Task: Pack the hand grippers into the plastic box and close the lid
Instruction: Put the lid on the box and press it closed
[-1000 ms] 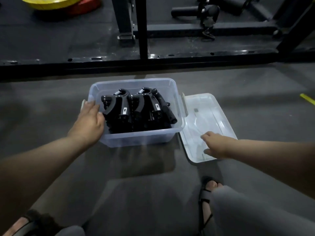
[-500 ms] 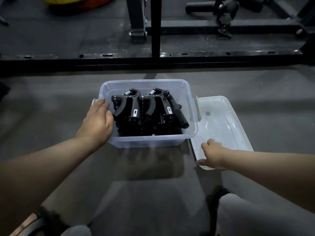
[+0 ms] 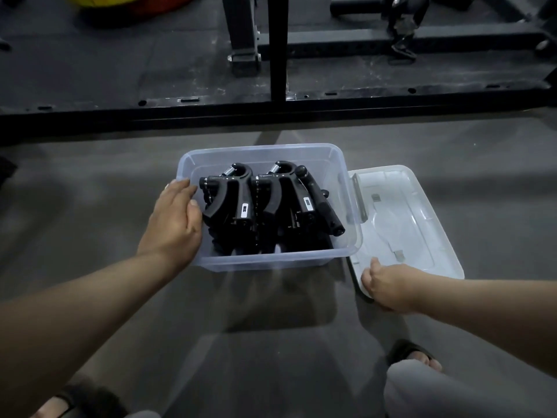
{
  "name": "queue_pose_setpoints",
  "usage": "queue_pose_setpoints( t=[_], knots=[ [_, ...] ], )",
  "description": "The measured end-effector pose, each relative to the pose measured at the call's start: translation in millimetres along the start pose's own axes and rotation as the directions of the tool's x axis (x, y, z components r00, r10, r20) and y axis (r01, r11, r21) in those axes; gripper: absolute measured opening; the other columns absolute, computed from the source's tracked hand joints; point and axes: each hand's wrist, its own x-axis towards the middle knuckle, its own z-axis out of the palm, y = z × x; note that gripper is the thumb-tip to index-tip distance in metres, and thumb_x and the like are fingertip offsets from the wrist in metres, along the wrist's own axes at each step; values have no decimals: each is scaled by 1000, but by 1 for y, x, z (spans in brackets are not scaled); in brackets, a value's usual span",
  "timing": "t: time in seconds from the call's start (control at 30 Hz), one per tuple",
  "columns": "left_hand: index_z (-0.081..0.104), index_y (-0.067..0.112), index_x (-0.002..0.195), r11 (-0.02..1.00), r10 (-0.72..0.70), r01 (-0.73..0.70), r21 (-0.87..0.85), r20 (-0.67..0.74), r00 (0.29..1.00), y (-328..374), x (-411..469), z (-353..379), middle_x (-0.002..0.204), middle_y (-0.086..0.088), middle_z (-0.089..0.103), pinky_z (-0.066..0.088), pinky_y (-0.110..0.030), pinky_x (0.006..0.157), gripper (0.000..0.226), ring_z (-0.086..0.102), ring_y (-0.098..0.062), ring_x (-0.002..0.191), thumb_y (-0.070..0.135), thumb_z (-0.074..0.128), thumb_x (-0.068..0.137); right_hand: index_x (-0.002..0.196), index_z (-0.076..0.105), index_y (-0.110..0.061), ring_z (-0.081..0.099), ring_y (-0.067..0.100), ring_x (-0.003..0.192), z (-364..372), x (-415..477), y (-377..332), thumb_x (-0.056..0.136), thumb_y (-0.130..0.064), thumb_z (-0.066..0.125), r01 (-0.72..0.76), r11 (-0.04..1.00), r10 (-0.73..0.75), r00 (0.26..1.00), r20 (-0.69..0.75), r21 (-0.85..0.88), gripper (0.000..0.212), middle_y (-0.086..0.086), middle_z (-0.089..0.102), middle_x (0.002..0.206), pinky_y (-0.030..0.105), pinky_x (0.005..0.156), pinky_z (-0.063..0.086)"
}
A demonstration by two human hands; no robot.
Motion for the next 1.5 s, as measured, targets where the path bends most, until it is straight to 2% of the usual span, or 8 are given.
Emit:
queue_pose_setpoints(
  t=[0.33,0.6,0.73,0.93,1.0,1.17,1.3,1.5],
  knots=[
    [47,7,141,999,7,-7,49,-2,1000,-4,-2,4,153,-6,36,10,-32,120,51,19,-17,147,30,30,99,135,37,6,62,43,100,-36,-11,-21,98,-3,23,2,992,0,1000,14,-125,41,47,13,145,43,65,45],
    [43,10,144,1000,-27,27,9,13,1000,3,-2,-1,156,-3,30,6,-29,120,45,13,-13,148,23,33,102,111,49,-9,63,33,75,-39,-36,0,83,-19,46,-132,991,121,969,-214,-36,30,21,50,119,37,58,50],
    [39,12,146,999,-41,41,3,39,998,6,-3,-4,159,-1,25,2,-23,117,47,8,-11,148,25,32,102,77,41,-14,47,30,39,-60,-54,26,60,-24,76,-202,975,222,857,-465,93,40,5,48,70,29,37,26],
    [35,15,148,997,-60,63,-43,66,996,6,-11,-6,160,3,21,6,-28,119,47,4,-7,148,26,31,103,85,35,-15,54,40,45,-88,-80,67,75,-24,64,-337,821,570,545,-615,461,32,17,55,59,37,43,42],
    [35,15,148,995,-78,82,-56,79,994,7,-14,-7,160,4,20,7,-29,120,47,4,-6,148,26,30,103,93,34,-14,60,47,58,-100,-91,71,85,-23,57,-283,729,674,457,-580,624,26,28,60,66,41,50,42],
    [34,14,148,991,-103,112,-78,114,988,13,-23,-13,161,1,18,6,-27,119,48,3,-7,148,24,31,101,114,40,-4,54,46,42,-112,-118,57,86,-16,63,-106,821,570,135,-810,561,38,30,59,63,47,40,46],
    [36,12,147,986,-117,129,-109,106,987,20,-29,-18,160,-2,22,7,-24,118,50,8,-10,148,22,34,98,120,48,-10,61,41,73,-117,-121,64,89,-62,43,124,745,631,189,-753,655,61,14,62,97,57,63,49],
    [44,14,143,917,-252,262,-300,71,965,36,-32,-39,148,-5,42,24,-23,108,45,37,-18,137,23,38,99,132,44,-1,65,20,97,-156,-126,56,92,-54,54,623,565,668,38,-743,541,67,16,62,119,29,79,52]
  ],
)
